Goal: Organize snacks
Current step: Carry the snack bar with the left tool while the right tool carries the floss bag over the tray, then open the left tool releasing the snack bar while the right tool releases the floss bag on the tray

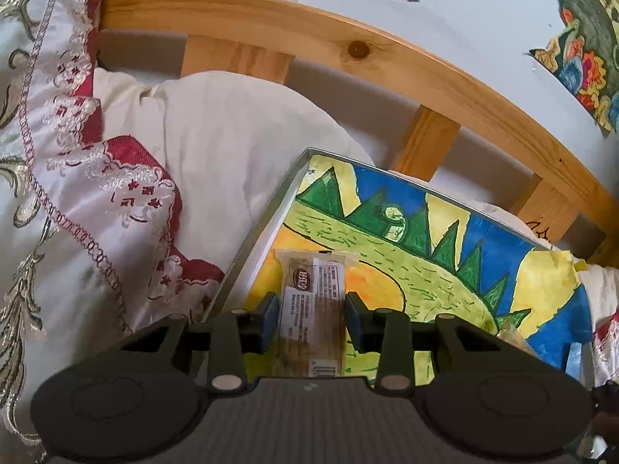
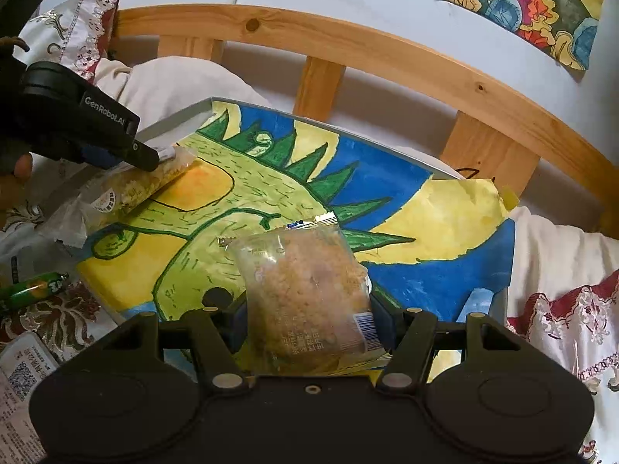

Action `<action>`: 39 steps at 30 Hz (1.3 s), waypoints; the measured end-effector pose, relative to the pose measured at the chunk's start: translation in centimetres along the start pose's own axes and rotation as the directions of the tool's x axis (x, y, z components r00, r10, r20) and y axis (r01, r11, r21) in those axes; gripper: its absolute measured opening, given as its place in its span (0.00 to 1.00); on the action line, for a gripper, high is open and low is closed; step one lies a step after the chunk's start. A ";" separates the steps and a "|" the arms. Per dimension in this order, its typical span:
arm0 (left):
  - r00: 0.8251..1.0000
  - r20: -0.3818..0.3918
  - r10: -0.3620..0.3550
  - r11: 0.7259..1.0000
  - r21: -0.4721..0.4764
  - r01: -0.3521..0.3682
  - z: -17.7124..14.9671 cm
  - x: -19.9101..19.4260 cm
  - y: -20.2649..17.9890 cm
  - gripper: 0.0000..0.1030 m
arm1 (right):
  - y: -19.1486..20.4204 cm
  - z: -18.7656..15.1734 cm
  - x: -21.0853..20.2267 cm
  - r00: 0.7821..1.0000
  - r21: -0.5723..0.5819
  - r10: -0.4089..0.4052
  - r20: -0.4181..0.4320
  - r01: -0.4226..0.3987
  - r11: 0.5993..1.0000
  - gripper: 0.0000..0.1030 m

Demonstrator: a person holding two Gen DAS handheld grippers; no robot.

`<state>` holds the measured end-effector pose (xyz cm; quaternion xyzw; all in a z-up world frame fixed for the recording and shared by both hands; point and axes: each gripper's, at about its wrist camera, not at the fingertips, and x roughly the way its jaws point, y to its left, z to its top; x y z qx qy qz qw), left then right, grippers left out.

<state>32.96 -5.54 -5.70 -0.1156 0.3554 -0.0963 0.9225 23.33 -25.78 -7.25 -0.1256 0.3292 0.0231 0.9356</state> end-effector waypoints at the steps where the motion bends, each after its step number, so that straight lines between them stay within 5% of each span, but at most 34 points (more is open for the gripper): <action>1: 1.000 0.002 0.000 1.000 0.003 0.000 0.0 0.0 -0.1 0.40 | 0.0 0.0 0.0 1.000 0.000 -0.003 -0.001 0.003 1.000 0.62; 10: 1.000 -0.008 -0.005 1.000 0.022 0.005 -0.4 0.7 -0.5 0.40 | -0.1 0.0 0.4 1.000 0.004 -0.013 -0.016 0.013 1.000 0.63; 16: 0.999 -0.040 -0.013 1.000 0.005 0.013 -0.6 0.5 -0.3 0.42 | -0.2 0.2 0.1 1.000 0.013 -0.014 -0.006 0.014 1.000 0.75; 24: 0.999 0.027 0.024 0.999 0.047 -0.025 -0.9 -2.8 -1.0 0.79 | -1.0 1.2 -2.9 0.997 0.069 -0.016 0.079 0.010 0.998 0.97; 28: 0.996 0.079 0.039 0.997 0.070 -0.044 -1.0 -5.4 -1.4 0.94 | -1.4 1.6 -5.2 0.992 0.081 -0.024 0.123 0.014 0.997 0.99; 39: 0.987 0.162 0.018 0.994 0.100 -0.035 -2.2 -12.8 -2.2 0.99 | -3.2 1.6 -12.2 0.973 0.099 -0.025 0.231 0.002 0.995 0.99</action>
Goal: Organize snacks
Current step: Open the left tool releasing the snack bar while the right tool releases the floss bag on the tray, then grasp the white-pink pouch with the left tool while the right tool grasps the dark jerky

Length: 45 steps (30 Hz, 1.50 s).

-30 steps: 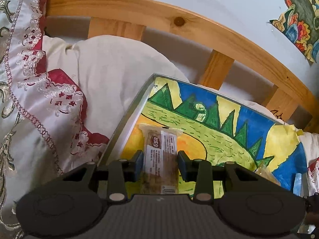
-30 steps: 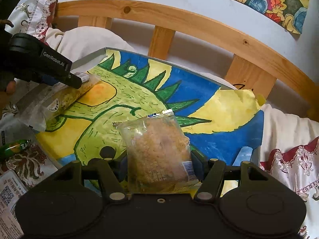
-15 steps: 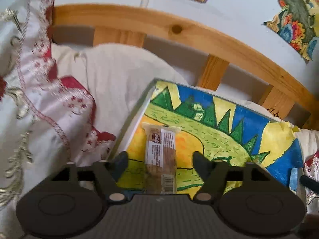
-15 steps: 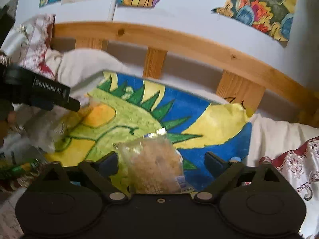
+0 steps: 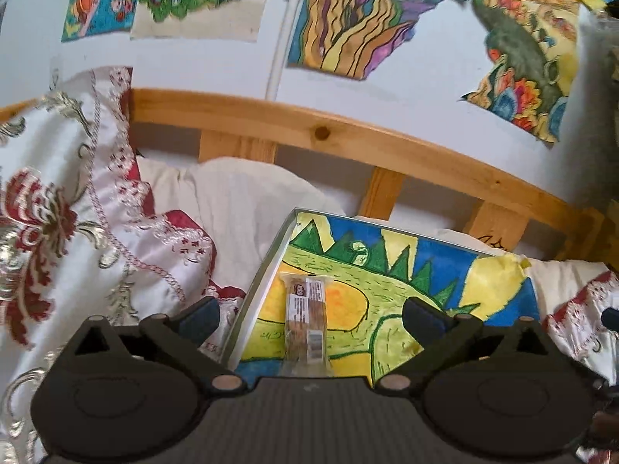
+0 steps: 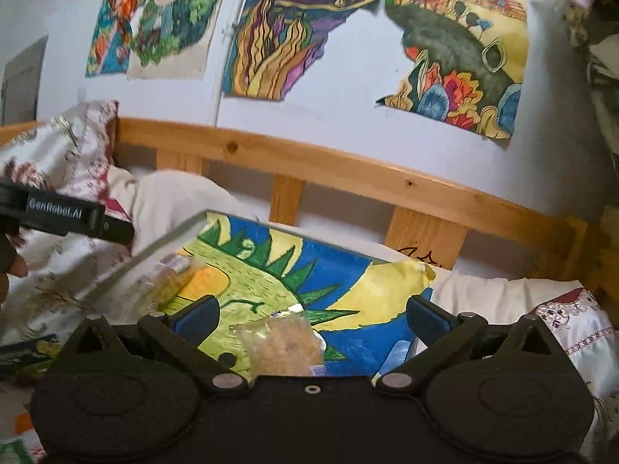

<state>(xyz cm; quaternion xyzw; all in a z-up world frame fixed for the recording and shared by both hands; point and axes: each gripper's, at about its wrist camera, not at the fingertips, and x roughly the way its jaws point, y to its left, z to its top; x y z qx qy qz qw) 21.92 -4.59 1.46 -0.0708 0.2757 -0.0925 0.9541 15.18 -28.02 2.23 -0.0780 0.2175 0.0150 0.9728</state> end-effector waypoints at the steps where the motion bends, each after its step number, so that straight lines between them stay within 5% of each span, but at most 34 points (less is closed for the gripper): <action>1: 1.000 0.004 -0.002 1.000 0.007 0.002 -0.1 -0.7 0.0 0.99 | -0.1 0.0 -0.6 1.000 0.003 0.010 0.004 -0.010 1.000 0.99; 13: 1.000 0.004 -0.025 0.997 0.066 0.025 -2.1 -7.1 0.0 0.99 | 1.5 -1.2 -7.8 0.985 -0.159 0.172 -0.003 -0.170 0.973 0.99; 20: 1.000 -0.007 -0.014 0.993 0.114 0.015 -3.9 -10.2 0.0 0.99 | 4.3 -2.4 -9.7 0.952 -0.366 0.298 -0.070 -0.303 0.880 0.99; 26: 0.993 -0.117 -0.020 0.993 0.114 0.034 -5.7 -11.1 0.1 0.99 | 5.8 -3.6 -10.0 0.915 -0.440 0.365 -0.173 -0.403 0.802 0.99; 36: 0.954 -0.297 -0.049 0.983 0.154 0.098 -8.0 -9.3 -0.8 0.99 | 7.2 -6.2 -9.2 0.834 -0.479 0.406 -0.373 -0.548 0.686 0.99; 40: 0.928 -0.368 -0.054 0.977 0.173 0.126 -9.0 -8.2 -1.4 0.99 | 7.4 -7.0 -8.2 0.806 -0.445 0.408 -0.429 -0.581 0.681 0.99; 45: 0.900 -0.430 -0.065 0.968 0.191 0.161 -9.9 -7.0 -2.2 0.99 | 6.9 -7.0 -7.3 0.797 -0.385 0.402 -0.451 -0.580 0.718 0.99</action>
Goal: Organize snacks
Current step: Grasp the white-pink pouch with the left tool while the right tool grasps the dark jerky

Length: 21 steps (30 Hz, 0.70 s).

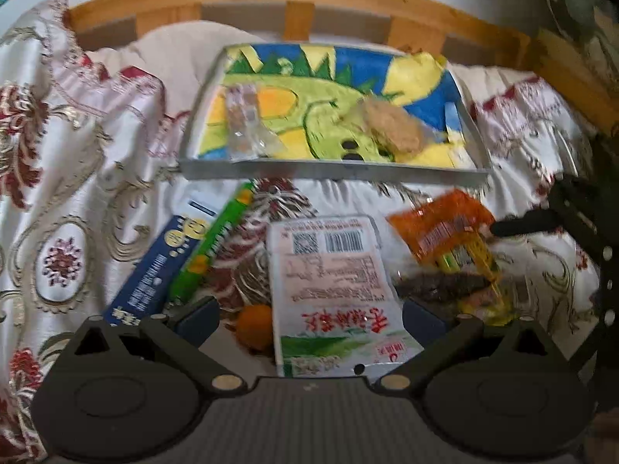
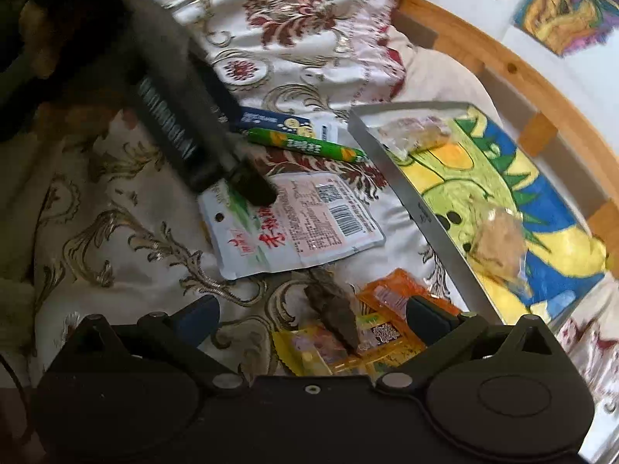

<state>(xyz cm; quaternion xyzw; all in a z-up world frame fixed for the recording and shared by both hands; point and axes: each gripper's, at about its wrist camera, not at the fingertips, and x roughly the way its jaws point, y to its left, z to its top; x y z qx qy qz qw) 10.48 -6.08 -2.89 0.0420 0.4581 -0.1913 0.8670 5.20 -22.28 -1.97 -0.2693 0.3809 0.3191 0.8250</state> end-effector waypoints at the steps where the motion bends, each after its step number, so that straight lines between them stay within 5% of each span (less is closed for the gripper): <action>1: 1.000 -0.011 -0.005 1.000 0.003 0.005 0.0 0.3 -0.1 0.99 | -0.3 0.0 0.1 1.000 0.021 0.002 -0.001 -0.002 1.000 0.99; 9: 0.993 -0.107 -0.043 0.999 -0.010 0.042 1.2 3.9 -0.4 0.99 | -1.6 -0.2 1.8 0.999 0.075 0.020 -0.049 -0.016 0.997 0.99; 21: 0.993 -0.118 -0.023 0.982 0.182 0.044 1.8 5.4 -2.4 0.99 | -2.5 -0.3 3.5 0.996 0.135 0.044 -0.077 -0.033 0.990 0.98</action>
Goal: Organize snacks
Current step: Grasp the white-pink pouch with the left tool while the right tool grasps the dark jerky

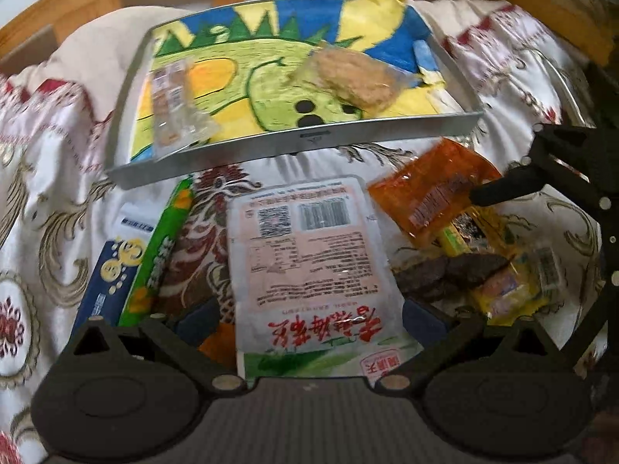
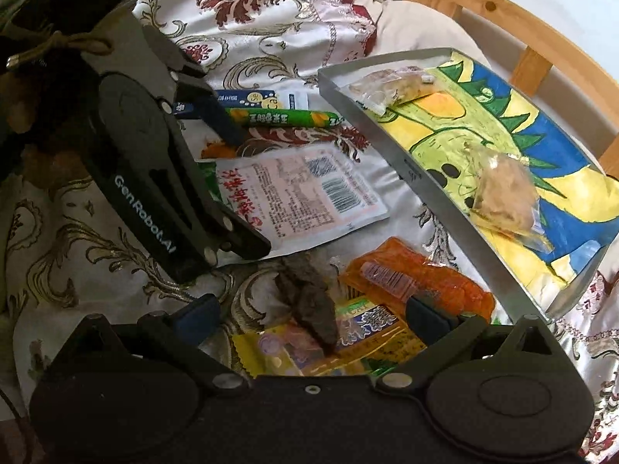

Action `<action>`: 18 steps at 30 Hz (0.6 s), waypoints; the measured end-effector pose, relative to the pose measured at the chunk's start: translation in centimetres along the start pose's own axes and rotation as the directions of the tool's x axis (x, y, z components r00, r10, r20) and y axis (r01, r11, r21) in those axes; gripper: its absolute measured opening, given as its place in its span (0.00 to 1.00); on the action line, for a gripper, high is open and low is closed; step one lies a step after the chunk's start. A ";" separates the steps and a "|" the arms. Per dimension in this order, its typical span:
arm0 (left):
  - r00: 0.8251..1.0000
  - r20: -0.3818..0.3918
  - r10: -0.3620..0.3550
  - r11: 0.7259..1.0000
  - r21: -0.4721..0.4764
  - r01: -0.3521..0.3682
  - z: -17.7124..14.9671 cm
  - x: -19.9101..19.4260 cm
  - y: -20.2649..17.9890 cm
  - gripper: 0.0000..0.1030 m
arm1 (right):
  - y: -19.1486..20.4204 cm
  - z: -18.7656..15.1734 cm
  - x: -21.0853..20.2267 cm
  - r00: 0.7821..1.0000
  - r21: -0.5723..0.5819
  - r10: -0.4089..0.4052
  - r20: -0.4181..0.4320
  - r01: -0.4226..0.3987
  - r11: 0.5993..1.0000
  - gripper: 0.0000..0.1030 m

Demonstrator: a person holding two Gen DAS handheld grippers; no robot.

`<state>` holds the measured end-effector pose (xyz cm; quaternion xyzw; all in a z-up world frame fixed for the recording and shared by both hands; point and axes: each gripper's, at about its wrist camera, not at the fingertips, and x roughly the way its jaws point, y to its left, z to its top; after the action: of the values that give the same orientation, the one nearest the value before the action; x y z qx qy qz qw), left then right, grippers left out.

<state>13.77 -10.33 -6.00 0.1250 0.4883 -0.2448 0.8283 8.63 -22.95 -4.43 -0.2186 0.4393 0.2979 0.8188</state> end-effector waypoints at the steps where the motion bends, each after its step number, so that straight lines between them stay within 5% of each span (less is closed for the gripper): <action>1: 1.000 -0.003 -0.017 1.000 -0.001 0.017 0.1 0.1 0.0 0.99 | 0.0 0.0 0.1 1.000 0.004 0.005 -0.006 -0.005 1.000 0.97; 4: 0.997 -0.021 -0.068 0.997 -0.035 0.067 0.3 0.3 0.3 0.99 | -0.1 -0.1 0.4 1.000 0.028 0.025 -0.018 -0.025 0.999 0.92; 18: 0.999 -0.035 -0.015 1.000 0.003 0.015 0.9 1.5 0.4 1.00 | 0.3 0.1 0.6 0.999 0.040 0.027 -0.020 -0.026 0.999 0.92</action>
<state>15.25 -10.82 -6.92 0.1268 0.5033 -0.2497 0.8175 8.79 -22.52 -4.93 -0.1994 0.4567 0.2976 0.8143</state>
